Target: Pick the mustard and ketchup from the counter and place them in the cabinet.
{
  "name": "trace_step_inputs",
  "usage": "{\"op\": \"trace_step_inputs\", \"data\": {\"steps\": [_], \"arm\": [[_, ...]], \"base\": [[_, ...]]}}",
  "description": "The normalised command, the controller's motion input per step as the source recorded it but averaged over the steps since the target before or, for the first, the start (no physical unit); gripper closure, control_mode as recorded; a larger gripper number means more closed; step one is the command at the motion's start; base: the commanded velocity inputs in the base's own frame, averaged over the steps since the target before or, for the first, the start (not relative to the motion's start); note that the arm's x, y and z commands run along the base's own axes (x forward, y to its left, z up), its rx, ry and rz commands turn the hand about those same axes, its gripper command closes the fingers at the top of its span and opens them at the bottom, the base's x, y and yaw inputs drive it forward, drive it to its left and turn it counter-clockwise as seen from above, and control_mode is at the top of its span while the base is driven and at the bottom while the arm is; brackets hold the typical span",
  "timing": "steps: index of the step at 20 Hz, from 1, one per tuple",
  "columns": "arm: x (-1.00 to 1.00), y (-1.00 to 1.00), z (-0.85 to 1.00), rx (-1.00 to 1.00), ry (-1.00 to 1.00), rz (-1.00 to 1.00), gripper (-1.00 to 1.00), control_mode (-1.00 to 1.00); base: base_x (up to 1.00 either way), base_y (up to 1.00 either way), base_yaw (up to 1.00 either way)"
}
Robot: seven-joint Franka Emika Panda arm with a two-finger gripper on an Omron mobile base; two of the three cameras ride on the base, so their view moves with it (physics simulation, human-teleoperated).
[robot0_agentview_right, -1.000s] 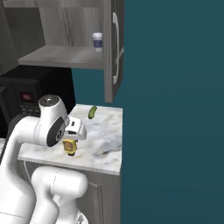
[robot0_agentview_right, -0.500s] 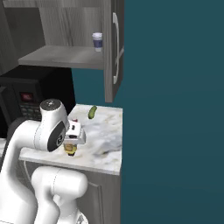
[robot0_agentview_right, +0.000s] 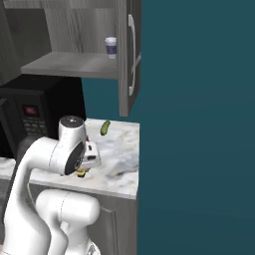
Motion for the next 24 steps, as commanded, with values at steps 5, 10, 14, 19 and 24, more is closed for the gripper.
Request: {"op": "trace_step_inputs", "data": {"steps": [5, 10, 14, 19, 24], "arm": [[-0.23, 0.0, -0.43, 0.12, -0.13, 0.21, -1.0, -1.0], [0.02, 0.0, -0.26, 0.1, -0.17, 0.16, -1.0, -1.0], [0.08, 0.0, -0.04, 0.09, -0.24, 0.15, -1.0, -1.0], [0.05, 0.0, -0.08, 0.13, -0.26, 0.18, -1.0, -1.0], [0.08, 0.0, -0.11, 0.18, -0.19, 0.2, -1.0, -1.0]], "base": [[0.0, 0.0, 0.0], [0.0, 0.0, 0.0], [0.0, 0.0, 0.0], [0.0, 0.0, 0.0], [0.0, 0.0, 0.0]]}}
